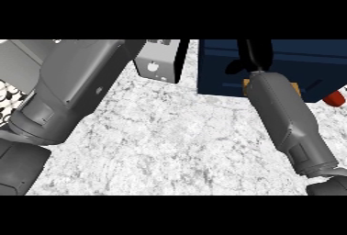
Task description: Pick up the can, place it into the drawer and close the drawer
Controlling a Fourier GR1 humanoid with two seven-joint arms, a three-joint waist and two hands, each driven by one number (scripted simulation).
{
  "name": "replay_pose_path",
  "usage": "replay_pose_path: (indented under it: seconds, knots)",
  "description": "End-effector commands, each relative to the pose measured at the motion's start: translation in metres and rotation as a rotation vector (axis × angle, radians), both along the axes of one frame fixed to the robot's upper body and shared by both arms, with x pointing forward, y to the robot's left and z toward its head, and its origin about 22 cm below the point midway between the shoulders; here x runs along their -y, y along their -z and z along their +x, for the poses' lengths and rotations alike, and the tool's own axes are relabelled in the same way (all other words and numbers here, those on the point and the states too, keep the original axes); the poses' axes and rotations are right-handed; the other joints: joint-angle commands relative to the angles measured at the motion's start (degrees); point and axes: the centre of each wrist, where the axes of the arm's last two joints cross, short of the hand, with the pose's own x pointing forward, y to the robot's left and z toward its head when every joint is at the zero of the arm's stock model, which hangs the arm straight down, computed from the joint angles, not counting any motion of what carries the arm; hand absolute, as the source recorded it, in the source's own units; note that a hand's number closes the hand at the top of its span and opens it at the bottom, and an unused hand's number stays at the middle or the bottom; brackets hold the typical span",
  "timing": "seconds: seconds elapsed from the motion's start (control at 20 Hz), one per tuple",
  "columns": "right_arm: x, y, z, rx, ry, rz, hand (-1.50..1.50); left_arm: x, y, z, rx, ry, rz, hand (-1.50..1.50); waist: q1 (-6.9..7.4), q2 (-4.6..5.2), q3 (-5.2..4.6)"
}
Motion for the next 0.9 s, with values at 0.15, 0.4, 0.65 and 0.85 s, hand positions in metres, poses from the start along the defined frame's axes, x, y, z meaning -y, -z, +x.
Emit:
replay_pose_path:
  seconds: [0.15,0.4,0.65,0.85]
  knots:
    - [0.008,-0.033,0.018,0.073,0.034,0.000,-1.50,-0.014,-0.004,-0.006,-0.004,0.020,0.015,-1.50,1.71,0.25,0.07]
    - [-0.016,-0.050,0.024,0.072,-0.003,0.046,-1.50,-0.035,0.023,-0.008,-0.016,0.026,0.001,-1.50,1.83,0.43,0.02]
    - [-0.015,-0.060,0.026,0.084,-0.075,0.185,-1.50,-0.047,0.022,-0.012,-0.016,0.041,0.010,-1.50,2.48,0.36,0.13]
    - [-0.022,-0.052,0.025,0.083,-0.087,0.200,-1.50,-0.068,0.023,-0.017,-0.007,0.037,-0.003,-1.50,2.59,0.10,0.06]
